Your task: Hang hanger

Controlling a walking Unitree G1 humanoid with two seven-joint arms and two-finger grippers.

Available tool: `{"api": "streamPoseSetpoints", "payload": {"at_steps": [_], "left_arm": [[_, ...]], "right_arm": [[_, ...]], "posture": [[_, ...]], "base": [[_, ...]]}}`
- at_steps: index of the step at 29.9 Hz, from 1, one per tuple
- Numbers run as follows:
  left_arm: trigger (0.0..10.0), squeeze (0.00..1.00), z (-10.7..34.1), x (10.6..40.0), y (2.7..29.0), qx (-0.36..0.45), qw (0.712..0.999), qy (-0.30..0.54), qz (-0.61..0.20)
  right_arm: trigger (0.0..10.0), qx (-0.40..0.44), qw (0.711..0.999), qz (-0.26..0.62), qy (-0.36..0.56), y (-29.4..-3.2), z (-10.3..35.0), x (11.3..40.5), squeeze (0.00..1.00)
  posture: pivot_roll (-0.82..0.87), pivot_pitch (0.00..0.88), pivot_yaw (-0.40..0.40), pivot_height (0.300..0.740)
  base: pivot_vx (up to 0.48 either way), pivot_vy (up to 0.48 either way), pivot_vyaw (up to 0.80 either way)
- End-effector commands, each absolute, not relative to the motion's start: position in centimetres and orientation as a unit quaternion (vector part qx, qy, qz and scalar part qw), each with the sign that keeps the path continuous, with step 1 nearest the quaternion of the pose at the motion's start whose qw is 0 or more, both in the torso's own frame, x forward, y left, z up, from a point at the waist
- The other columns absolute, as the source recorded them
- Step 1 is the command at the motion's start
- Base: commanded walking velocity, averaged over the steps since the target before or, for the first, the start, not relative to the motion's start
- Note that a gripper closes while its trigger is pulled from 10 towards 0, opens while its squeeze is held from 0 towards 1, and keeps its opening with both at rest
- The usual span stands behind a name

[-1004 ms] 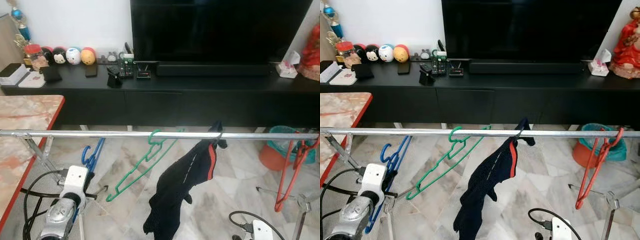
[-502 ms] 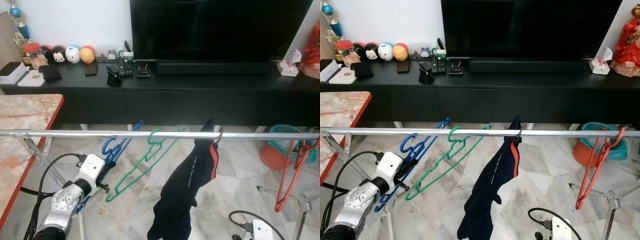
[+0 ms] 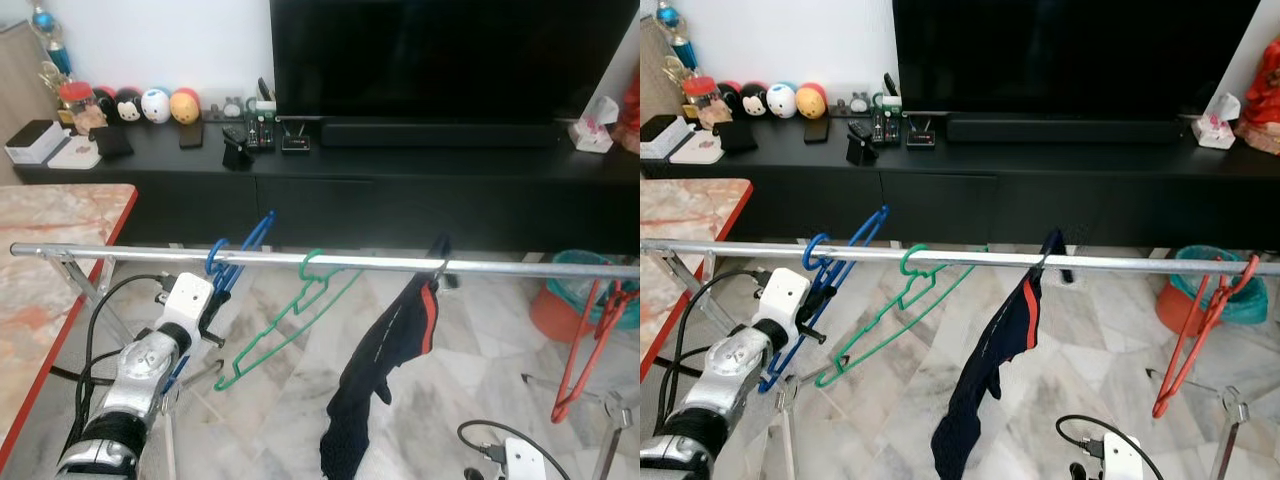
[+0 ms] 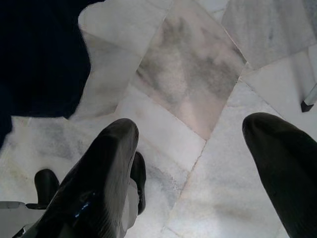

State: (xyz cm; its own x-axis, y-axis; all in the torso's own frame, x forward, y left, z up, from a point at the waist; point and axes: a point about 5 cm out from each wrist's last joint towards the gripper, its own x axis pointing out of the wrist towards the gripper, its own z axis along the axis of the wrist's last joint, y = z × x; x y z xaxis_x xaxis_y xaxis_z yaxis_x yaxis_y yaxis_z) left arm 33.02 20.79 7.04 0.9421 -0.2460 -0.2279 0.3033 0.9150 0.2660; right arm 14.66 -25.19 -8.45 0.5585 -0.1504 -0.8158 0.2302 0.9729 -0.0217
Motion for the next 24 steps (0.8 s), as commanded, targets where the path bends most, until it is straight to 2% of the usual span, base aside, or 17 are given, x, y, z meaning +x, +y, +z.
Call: {"api": "streamPoseSetpoints", "payload": {"at_steps": [1, 9, 16, 24], "left_arm": [[10.0, 0.00, 7.3, 33.7, 20.5, 0.151, 0.974, 0.106, -0.135], [10.0, 0.00, 5.9, 33.7, 19.7, 0.156, 0.960, 0.172, -0.156], [10.0, 0.00, 3.9, 32.5, 20.4, 0.180, 0.944, 0.232, -0.149], [10.0, 0.00, 2.9, 31.5, 21.3, 0.179, 0.941, 0.252, -0.140]], "right_arm": [[10.0, 0.043, 0.881, -0.111, 0.458, -25.4, -8.4, 14.6, 0.00], [10.0, 0.043, 0.880, -0.111, 0.459, -25.3, -8.4, 14.6, 0.00], [10.0, 0.045, 0.880, -0.110, 0.461, -25.2, -8.5, 14.5, 0.00], [10.0, 0.043, 0.879, -0.106, 0.463, -25.2, -8.5, 14.5, 0.00]], "posture": [[0.00, 0.000, -0.016, 0.740], [0.00, 0.000, -0.016, 0.740], [-0.01, 0.000, -0.012, 0.740], [0.00, 0.000, -0.017, 0.740]], "base": [[0.000, 0.000, 0.00], [0.000, 0.000, 0.00], [0.000, 0.000, 0.00], [0.000, 0.000, 0.00]]}}
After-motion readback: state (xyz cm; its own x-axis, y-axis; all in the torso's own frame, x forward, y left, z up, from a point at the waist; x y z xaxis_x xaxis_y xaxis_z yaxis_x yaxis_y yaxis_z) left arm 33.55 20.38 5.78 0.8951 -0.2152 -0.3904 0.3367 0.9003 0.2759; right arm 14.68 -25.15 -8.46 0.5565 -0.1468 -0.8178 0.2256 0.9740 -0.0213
